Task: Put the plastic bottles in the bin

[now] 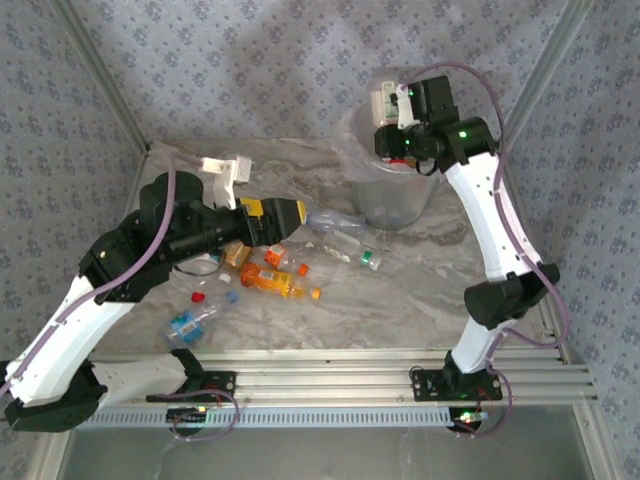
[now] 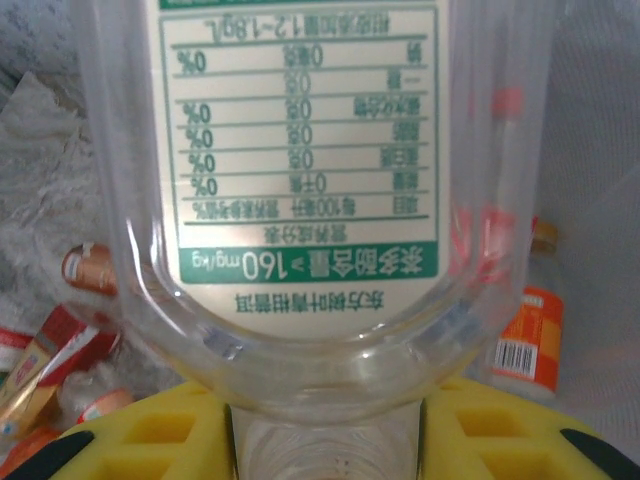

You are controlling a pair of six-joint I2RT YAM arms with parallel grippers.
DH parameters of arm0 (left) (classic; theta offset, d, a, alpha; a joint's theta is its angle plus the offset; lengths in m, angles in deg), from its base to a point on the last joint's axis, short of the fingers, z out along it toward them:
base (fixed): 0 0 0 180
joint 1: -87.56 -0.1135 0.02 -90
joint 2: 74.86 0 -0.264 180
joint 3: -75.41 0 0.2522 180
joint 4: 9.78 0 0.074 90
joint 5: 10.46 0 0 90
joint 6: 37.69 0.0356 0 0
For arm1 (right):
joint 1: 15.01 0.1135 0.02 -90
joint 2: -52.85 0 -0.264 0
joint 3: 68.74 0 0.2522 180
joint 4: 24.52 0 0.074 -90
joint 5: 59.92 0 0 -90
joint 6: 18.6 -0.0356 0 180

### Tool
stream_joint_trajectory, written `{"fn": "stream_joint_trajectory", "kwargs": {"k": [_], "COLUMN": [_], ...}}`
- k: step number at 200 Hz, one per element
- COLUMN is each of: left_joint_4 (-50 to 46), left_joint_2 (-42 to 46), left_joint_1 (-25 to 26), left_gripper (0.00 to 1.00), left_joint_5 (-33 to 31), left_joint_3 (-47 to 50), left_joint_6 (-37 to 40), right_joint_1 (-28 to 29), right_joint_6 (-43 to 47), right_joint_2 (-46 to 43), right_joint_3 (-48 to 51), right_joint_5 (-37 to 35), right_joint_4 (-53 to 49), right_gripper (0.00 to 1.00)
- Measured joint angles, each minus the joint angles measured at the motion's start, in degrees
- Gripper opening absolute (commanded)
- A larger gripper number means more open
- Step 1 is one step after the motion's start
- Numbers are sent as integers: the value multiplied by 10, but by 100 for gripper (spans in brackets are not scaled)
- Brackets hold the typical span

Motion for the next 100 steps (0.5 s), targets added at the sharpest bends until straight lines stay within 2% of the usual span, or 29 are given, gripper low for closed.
{"fn": "stream_joint_trajectory", "kwargs": {"k": [42,100], "left_joint_4": [1,1], "left_joint_2": [7,7], "left_joint_1": [0,0], "left_gripper": [100,100], "left_joint_5": [0,0], "left_joint_3": [0,0], "left_joint_6": [0,2], "right_joint_1": [-1,-13], "right_joint_6": [13,28], "right_joint_2": [97,153], "right_joint_3": [-102,-111], "right_joint_5": [-13,-12], "right_joint_4": [-27,-52], "right_gripper": [41,41]}}
